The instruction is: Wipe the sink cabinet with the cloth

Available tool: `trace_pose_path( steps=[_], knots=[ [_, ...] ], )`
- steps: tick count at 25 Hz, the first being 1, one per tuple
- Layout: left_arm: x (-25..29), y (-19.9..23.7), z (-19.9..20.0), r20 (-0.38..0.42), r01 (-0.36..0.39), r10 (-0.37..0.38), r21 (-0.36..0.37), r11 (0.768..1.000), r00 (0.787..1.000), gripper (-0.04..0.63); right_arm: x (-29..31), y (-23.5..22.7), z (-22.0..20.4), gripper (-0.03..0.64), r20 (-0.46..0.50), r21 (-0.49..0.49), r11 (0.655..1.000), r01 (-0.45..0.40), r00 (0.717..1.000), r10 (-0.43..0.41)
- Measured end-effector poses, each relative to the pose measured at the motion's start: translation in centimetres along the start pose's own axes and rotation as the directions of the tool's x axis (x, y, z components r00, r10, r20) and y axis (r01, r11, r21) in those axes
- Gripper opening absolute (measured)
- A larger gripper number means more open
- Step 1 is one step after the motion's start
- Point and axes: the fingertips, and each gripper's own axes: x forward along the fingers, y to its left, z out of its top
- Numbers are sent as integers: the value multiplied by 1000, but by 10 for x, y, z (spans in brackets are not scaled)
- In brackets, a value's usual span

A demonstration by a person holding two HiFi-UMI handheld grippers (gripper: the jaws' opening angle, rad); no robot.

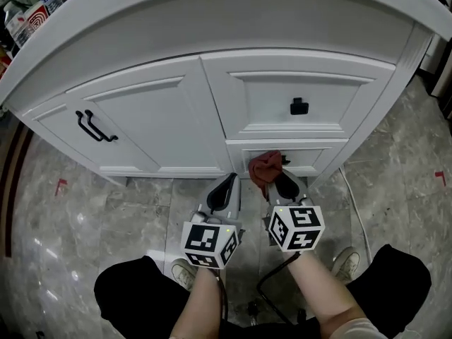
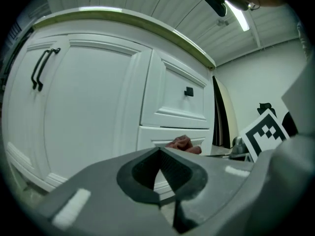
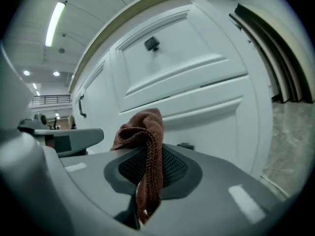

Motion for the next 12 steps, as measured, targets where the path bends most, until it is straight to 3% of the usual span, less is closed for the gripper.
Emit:
trace_pose_path(
  steps=[4,8,12],
  knots=[
    [-18,32,-3,-7,-56,56,-8,998,998,0,31,45,-26,84,-49,25,995,-99,994,101],
    [-27,50,-6,-13,-77,77,8,997,997,0,54,58,-35,84,-59,85,991,-99,993,104],
    [-26,58,-10,-13,-79,79,5,997,997,0,63,48,-37,84,-58,87,995,-54,997,59]
  ],
)
